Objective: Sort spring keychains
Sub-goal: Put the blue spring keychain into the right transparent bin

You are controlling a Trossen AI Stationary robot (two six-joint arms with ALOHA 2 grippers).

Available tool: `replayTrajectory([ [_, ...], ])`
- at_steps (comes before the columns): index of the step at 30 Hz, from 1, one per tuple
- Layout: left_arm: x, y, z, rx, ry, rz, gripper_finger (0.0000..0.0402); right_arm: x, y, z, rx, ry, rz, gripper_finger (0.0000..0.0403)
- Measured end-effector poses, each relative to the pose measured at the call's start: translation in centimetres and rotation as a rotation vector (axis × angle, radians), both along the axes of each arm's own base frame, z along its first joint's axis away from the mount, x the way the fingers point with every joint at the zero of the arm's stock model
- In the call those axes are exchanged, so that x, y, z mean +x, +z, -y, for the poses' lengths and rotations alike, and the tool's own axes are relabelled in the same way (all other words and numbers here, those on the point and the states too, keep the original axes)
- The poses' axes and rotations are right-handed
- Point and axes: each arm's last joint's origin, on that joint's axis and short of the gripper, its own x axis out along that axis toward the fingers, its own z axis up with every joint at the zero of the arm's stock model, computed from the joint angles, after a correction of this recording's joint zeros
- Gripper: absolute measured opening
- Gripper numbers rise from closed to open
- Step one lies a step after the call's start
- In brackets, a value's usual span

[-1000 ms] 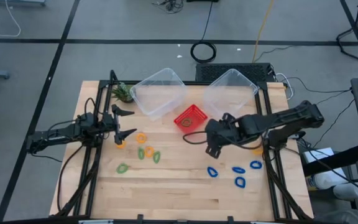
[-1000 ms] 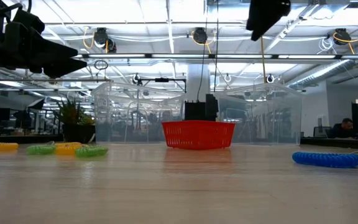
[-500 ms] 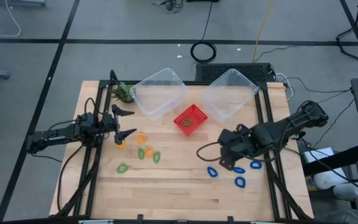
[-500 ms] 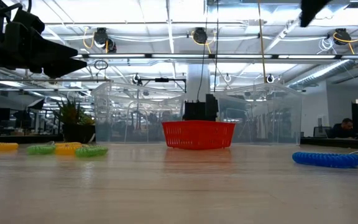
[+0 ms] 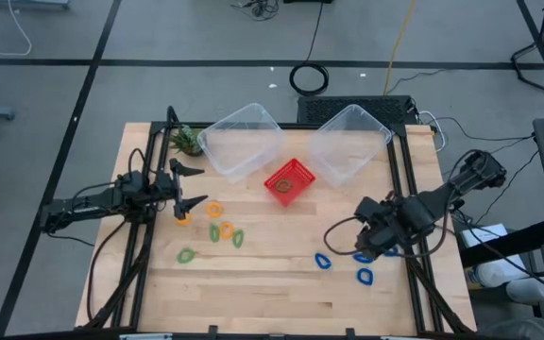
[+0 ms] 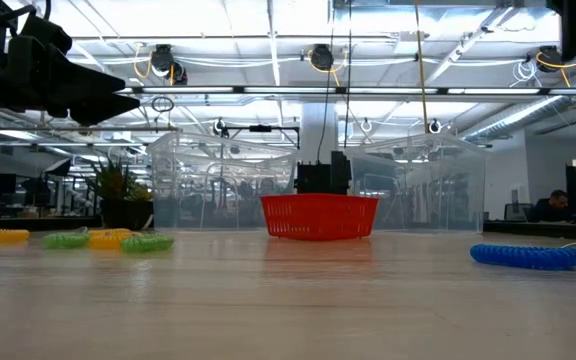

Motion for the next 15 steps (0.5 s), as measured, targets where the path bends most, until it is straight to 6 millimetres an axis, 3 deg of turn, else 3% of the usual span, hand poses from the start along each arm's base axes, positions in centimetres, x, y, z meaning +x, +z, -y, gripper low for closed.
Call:
replayTrajectory([
  [6,0.0,0.0,0.0,0.000,0.000,0.000,0.0395,-1.8,-3.4,0.8,0.112,-0.076,-0.018,0.0233],
  [15,0.0,0.0,0.0,0.000,0.000,0.000,0.0395,-2.2,-9.0,0.9,0.199,-0.031,0.080,0.0233],
])
